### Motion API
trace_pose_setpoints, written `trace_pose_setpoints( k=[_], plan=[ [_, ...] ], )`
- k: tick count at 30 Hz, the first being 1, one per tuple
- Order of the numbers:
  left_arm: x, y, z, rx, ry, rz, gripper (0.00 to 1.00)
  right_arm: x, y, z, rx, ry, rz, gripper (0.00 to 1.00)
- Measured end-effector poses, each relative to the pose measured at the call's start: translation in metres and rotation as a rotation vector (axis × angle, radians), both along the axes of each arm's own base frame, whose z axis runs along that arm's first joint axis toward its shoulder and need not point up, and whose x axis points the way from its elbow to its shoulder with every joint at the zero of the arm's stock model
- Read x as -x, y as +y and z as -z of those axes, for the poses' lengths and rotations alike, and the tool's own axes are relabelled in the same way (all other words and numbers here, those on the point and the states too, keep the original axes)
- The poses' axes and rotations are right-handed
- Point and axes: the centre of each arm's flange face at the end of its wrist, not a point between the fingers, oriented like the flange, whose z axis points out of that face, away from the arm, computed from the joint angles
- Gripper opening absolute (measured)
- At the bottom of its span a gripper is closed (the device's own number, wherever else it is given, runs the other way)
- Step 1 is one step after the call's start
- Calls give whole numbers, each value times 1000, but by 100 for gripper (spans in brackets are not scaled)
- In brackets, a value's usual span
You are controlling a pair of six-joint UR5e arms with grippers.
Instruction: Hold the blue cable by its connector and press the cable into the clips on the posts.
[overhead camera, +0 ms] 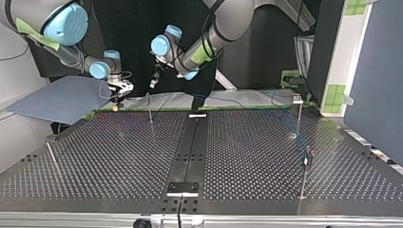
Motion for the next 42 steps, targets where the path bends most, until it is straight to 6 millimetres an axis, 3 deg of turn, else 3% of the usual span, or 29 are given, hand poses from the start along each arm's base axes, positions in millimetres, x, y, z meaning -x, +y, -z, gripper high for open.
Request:
trace_pose_setpoints(
  k=[34,42],
  plan=[
    [-9,13,1,-68,-12,-69,100,-15,1,-3,9,-1,-25,0],
    [1,15,-6,-113,-2,-72,100,-15,1,-3,9,-1,-25,0]
  ],
)
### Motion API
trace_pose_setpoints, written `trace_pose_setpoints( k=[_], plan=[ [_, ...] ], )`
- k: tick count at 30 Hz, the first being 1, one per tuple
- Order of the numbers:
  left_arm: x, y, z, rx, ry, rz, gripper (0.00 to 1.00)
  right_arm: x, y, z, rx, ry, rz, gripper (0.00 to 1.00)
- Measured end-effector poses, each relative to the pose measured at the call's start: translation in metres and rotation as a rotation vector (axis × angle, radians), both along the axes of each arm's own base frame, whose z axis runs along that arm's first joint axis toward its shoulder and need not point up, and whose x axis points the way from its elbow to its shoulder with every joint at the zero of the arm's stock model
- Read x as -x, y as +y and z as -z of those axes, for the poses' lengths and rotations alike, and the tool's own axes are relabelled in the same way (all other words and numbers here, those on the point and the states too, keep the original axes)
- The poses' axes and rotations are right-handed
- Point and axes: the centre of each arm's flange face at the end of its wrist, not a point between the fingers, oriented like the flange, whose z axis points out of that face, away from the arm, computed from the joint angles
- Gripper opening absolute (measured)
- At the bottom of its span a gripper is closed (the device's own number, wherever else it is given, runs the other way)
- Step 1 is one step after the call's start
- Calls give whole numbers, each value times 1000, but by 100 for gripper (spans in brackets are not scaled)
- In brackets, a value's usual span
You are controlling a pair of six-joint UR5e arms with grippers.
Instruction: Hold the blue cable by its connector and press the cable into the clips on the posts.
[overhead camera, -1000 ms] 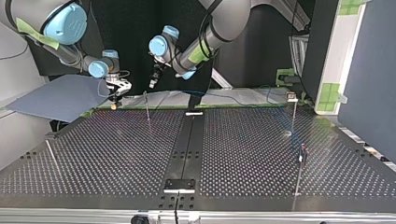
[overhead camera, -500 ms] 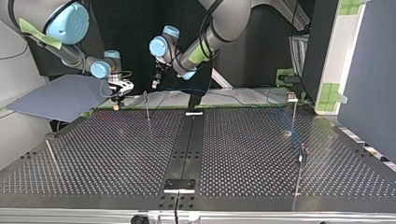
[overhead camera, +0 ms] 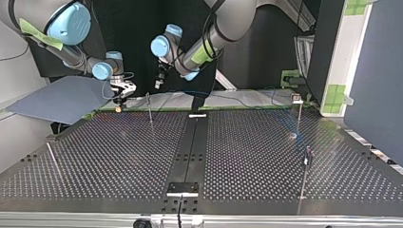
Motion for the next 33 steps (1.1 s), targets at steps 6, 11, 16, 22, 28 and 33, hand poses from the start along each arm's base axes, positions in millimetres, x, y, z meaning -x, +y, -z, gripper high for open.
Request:
trace_pose_setpoints(
  k=[6,11,16,22,28,33],
  plan=[
    [1,9,-20,-4,-13,-15,100,0,0,0,-1,1,0,0],
    [1,15,-39,49,-31,-31,100,0,0,0,0,1,0,0],
    [5,18,-60,101,-56,-37,100,0,0,0,-1,1,0,0],
    [9,24,-84,160,-86,-46,100,0,0,0,-2,1,0,0],
    [12,37,-103,202,-90,-84,100,0,1,1,-10,5,-1,0],
    [19,48,-115,212,-74,-97,100,0,2,1,-14,7,-1,0]
  ],
)
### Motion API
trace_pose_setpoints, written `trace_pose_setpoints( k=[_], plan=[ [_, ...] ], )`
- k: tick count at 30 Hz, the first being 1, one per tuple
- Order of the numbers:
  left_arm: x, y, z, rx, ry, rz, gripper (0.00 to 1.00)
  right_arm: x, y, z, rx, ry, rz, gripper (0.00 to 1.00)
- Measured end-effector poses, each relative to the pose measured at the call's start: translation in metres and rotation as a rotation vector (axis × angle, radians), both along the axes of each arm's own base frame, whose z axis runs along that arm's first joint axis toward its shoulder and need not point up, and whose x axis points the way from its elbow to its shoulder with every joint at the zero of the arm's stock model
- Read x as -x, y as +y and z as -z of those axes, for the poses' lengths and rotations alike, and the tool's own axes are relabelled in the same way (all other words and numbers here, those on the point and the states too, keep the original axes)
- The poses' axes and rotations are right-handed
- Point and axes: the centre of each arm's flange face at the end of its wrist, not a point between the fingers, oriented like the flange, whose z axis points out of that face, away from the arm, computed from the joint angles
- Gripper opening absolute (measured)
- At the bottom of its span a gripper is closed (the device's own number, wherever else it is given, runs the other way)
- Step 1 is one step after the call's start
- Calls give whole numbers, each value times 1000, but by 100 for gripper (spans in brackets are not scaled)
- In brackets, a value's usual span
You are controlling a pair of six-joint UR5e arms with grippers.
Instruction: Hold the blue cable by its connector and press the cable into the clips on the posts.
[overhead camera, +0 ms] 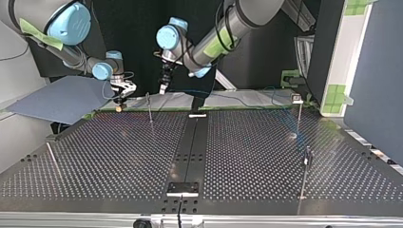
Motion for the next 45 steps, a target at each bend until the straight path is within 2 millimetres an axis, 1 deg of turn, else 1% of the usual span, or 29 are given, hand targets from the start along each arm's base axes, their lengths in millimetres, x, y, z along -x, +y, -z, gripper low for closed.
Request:
trace_pose_setpoints(
  k=[10,19,30,45],
  plan=[
    [15,18,-31,50,-9,-4,100,-1,1,1,-9,6,-2,0],
    [33,37,-53,50,-7,-6,100,-1,2,1,-10,6,-2,0],
    [54,59,-74,35,2,-7,100,-1,2,1,-12,8,-2,0],
    [84,96,-103,40,-1,-12,100,3,1,1,-21,20,2,0]
  ],
)
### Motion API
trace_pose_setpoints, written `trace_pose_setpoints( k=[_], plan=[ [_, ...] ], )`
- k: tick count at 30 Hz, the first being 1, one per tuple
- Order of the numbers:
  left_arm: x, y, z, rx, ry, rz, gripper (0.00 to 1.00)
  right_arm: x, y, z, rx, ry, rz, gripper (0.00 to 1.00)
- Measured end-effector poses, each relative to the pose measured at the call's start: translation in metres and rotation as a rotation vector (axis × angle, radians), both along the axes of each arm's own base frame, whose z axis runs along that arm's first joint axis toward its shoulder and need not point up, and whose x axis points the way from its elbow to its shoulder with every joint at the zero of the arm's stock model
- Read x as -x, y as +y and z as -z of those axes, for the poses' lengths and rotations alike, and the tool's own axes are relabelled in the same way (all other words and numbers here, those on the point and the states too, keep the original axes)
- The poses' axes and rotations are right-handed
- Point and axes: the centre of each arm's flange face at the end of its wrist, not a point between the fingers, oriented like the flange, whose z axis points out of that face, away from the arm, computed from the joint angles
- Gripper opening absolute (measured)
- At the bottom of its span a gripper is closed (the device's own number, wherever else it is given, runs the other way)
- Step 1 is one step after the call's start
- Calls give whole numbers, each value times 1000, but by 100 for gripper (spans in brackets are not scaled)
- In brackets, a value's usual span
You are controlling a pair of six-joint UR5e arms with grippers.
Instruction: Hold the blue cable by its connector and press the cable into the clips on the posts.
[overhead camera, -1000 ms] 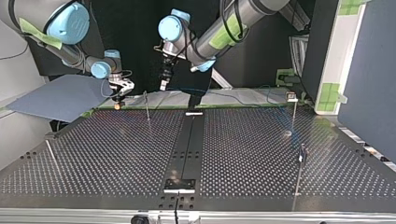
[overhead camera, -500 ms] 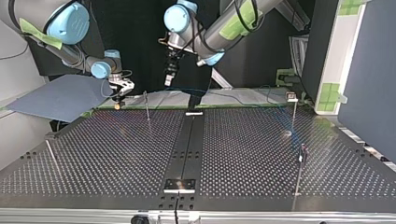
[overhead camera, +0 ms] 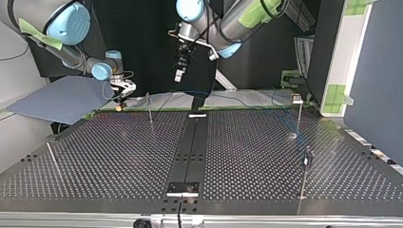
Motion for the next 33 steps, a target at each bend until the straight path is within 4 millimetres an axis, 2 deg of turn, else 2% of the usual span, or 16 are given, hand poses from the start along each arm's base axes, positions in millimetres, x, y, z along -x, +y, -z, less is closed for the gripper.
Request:
trace_pose_setpoints(
  k=[6,13,23,33],
  plan=[
    [12,15,-10,2,-2,-4,100,0,-1,-4,-3,5,-8,0],
    [22,32,-22,41,-17,-12,100,0,-3,-18,-4,27,-22,0],
    [31,56,-40,133,-61,-28,100,1,-5,-49,6,38,-28,0],
    [48,75,-56,176,-124,-24,100,12,6,-83,35,39,4,0]
  ],
)
